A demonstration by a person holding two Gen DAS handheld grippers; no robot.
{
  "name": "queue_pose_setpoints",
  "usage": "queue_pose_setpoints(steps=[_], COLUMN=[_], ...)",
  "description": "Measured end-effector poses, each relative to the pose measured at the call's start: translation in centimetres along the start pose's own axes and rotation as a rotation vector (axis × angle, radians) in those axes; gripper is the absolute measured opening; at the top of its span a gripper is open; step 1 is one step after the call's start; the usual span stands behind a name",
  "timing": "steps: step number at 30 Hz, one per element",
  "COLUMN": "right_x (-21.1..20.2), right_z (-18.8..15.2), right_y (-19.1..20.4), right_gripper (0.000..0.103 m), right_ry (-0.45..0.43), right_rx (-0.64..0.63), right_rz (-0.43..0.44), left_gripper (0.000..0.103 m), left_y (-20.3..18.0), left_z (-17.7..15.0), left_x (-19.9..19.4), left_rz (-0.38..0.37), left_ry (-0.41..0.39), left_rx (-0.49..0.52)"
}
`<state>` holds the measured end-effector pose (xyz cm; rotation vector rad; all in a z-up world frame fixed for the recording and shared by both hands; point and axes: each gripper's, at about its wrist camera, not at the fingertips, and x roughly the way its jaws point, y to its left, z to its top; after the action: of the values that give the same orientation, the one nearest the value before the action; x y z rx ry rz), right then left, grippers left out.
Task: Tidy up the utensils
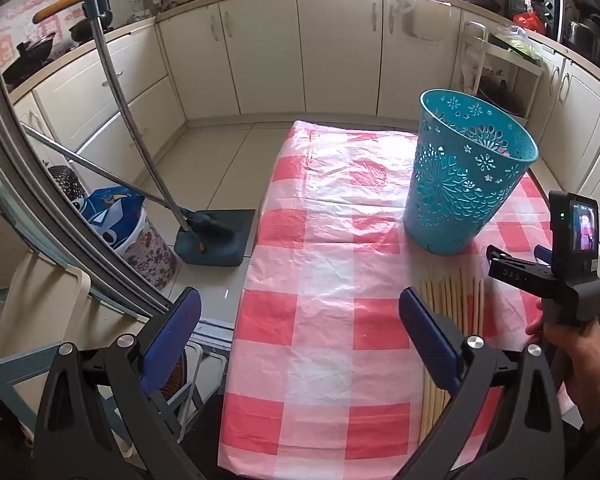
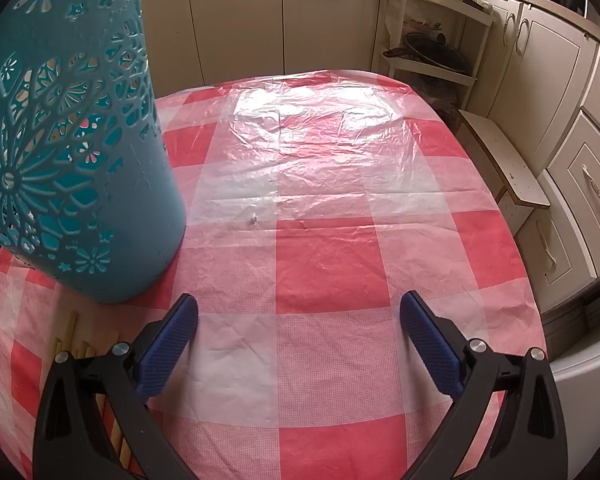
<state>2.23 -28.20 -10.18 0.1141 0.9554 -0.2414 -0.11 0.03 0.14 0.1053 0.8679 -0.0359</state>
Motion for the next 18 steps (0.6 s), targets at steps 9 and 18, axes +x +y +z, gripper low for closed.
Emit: queue_pose_setpoints(steps=[9, 18], right_x=[-1.5, -19.8], right_z=[-0.5, -2.8], right_y=[0.1, 0.0], right_gripper=[0.096, 0.096], right_ry=[0.059, -0.199], right_rx=[-0.039, 0.036], right_rz=[0.043, 0.119], left_gripper=[0.095, 0.095], left_y=[-1.0, -1.1], left_z=[-0.1, -1.6], left_x=[-0.3, -6.7], left_rz=[-0.022, 0.006], left_ry=[0.016, 0.009], left_rx=[0.025, 0.025])
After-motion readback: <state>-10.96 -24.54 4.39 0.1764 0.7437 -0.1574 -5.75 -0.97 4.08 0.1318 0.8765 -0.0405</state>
